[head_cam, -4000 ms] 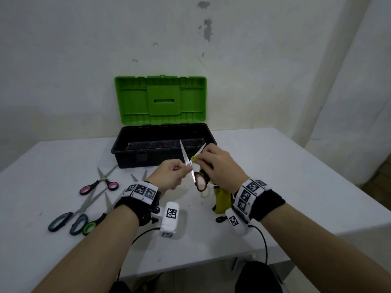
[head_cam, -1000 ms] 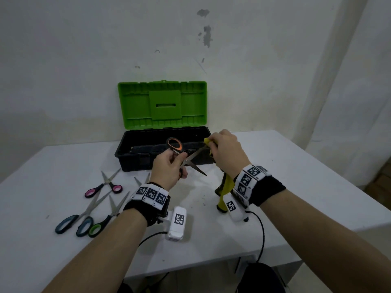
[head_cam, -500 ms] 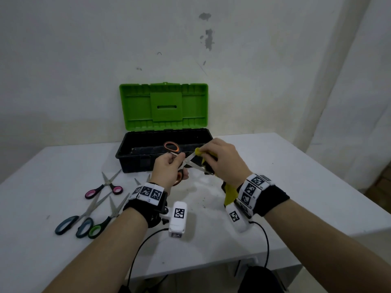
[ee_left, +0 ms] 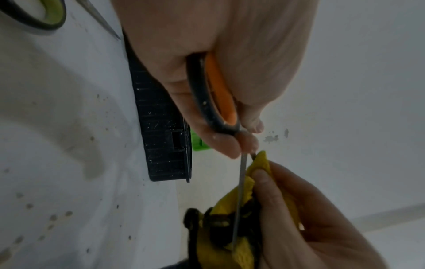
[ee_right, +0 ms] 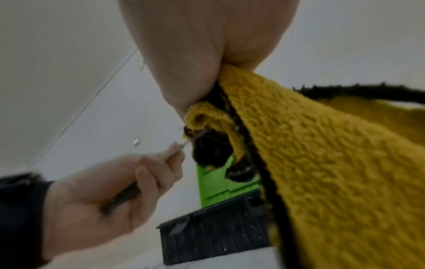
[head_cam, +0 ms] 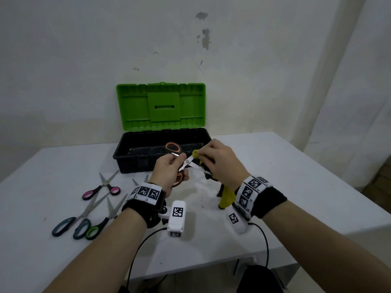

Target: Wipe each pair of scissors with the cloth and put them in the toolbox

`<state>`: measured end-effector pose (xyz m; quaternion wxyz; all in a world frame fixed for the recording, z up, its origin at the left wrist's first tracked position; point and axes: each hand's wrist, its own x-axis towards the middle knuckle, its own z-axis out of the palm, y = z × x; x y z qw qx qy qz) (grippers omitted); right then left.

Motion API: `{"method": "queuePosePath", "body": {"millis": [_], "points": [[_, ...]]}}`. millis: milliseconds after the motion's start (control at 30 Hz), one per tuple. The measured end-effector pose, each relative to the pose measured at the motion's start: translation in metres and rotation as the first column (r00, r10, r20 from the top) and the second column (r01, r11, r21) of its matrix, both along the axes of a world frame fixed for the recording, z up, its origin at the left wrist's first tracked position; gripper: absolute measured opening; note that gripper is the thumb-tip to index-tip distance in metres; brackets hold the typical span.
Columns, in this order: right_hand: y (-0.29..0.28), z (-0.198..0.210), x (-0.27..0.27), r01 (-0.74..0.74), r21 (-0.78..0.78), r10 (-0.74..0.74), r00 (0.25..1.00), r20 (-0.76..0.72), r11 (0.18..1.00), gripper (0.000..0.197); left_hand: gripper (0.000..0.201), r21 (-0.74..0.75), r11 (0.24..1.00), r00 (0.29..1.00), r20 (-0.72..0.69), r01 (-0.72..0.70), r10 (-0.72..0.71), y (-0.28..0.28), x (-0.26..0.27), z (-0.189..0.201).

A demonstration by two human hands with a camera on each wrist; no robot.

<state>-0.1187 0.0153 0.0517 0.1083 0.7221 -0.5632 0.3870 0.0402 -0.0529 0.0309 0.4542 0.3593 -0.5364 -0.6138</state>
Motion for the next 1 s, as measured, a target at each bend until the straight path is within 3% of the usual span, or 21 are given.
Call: {"method": "queuePosePath", "body": {"millis": [133,200,433,667,833,1000], "points": [[-0.005,0.010,-0.014,0.219,0.039,-0.222,0.958,0.179,0.975,0.019,0.020,0.000,1.000,1.000,0.020,-0.001,0.001,0.001,0.001,-0.001],[-0.001,0.018,-0.016,0.250,0.086,-0.262,0.947,0.186,0.965,0.021,0.020,0.025,1.000,1.000,0.018,-0.008,0.007,0.000,0.002,-0.001],[0.006,0.030,0.029,0.163,0.229,-0.159,0.987,-0.033,0.960,0.022,0.044,0.187,0.981,0.996,-0.055,-0.055,0.066,0.001,-0.005,0.004],[-0.006,0.021,0.022,0.238,0.258,-0.237,0.971,-0.033,0.936,0.024,0.041,0.071,0.995,0.996,-0.056,-0.072,0.076,0.006,-0.003,0.006],[0.001,0.023,0.045,0.079,0.223,-0.065,0.995,-0.070,0.972,0.023,0.033,-0.039,0.995,0.995,0.025,-0.090,0.091,0.004,-0.001,0.008],[0.004,0.025,0.045,0.132,0.309,-0.086,0.984,-0.157,0.942,0.025,0.037,-0.028,0.997,0.998,0.002,-0.069,0.069,0.008,0.003,0.010]]}}
